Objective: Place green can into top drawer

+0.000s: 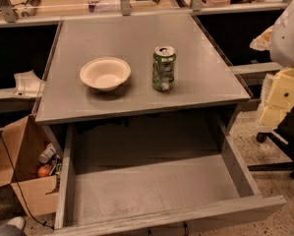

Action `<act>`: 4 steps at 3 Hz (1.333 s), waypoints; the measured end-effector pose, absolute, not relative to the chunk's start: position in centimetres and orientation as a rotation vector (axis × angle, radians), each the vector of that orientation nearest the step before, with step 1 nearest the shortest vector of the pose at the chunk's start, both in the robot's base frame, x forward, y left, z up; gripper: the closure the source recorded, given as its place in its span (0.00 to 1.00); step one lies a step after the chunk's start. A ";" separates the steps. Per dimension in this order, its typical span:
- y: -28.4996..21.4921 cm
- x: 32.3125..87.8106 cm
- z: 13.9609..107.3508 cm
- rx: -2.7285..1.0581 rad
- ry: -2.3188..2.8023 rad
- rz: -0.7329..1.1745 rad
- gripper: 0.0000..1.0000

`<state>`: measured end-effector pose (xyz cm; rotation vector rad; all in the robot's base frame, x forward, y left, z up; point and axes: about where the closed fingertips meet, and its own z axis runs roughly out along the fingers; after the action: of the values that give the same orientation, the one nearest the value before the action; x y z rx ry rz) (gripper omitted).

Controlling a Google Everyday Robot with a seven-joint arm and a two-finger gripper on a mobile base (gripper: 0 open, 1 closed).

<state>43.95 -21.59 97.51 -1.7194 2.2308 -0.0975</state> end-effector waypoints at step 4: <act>-18.2 49.5 91.4 -1.646 2.238 0.061 0.00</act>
Offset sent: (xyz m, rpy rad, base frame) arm 0.0127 0.0121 -0.0218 0.0196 0.0371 0.0054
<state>49.54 -18.21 91.45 -1.6462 2.2376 0.0609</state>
